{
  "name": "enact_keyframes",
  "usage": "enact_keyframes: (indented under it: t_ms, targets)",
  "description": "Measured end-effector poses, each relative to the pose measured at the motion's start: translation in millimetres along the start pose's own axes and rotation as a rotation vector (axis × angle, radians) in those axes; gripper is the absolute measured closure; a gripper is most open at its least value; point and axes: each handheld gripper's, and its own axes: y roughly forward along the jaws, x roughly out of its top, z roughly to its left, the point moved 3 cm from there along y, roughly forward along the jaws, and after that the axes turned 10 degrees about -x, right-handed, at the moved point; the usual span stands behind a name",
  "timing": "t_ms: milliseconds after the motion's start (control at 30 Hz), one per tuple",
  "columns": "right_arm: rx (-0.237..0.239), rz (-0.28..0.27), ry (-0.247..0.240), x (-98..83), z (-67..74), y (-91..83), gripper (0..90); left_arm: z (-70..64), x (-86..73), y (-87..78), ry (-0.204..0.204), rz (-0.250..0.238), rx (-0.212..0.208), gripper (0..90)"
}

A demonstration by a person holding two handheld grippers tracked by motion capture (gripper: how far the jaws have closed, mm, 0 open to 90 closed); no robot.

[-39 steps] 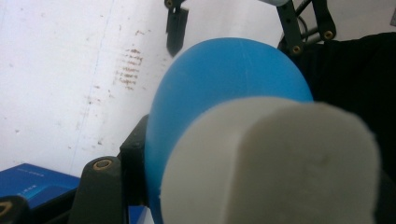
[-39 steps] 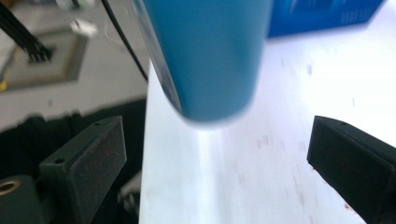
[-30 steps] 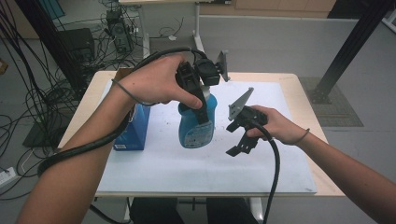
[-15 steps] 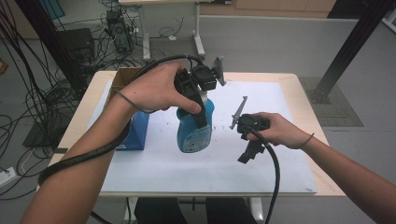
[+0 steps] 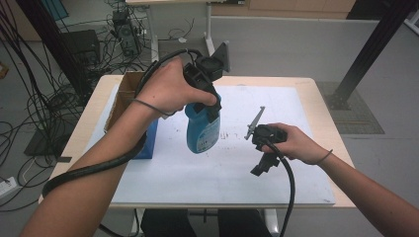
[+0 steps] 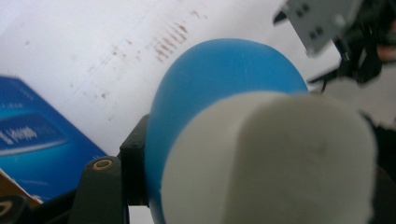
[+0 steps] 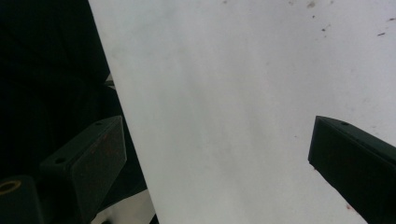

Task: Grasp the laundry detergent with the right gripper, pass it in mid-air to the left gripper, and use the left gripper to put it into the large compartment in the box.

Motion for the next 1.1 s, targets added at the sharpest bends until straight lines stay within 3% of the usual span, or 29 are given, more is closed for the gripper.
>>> enact_keyframes:
  t_ms: [100, 167, 267, 400, 700, 1100]
  targets:
    - [0.007, 0.0, 0.008, 1.5, 0.6, 1.6, 3.7, 6.2, 1.4, 2.6, -0.075, -0.019, 0.026, 38.1]
    - [0.005, 0.001, -0.002, 2.2, -0.1, 3.1, 3.8, 8.8, 2.5, 4.5, -0.1, -0.018, 0.045, 38.1]
    - [0.0, 0.004, 0.01, 3.8, -0.5, 5.2, 3.8, 12.2, 4.2, 6.6, -0.118, -0.009, 0.057, 38.1]
    - [-0.006, 0.003, 0.014, 4.3, -1.1, 5.6, 3.8, 15.5, 6.1, -0.8, -0.131, -0.017, 0.039, 38.1]
    - [-0.014, -0.003, 0.026, 4.2, -1.7, 3.2, 3.7, 16.6, 13.6, -40.3, -0.155, -0.04, 0.06, 38.1]
    - [-0.011, -0.012, 0.021, 2.3, 0.5, 0.0, 3.7, 23.4, 27.0, -106.1, -0.188, -0.087, 0.084, 38.1]
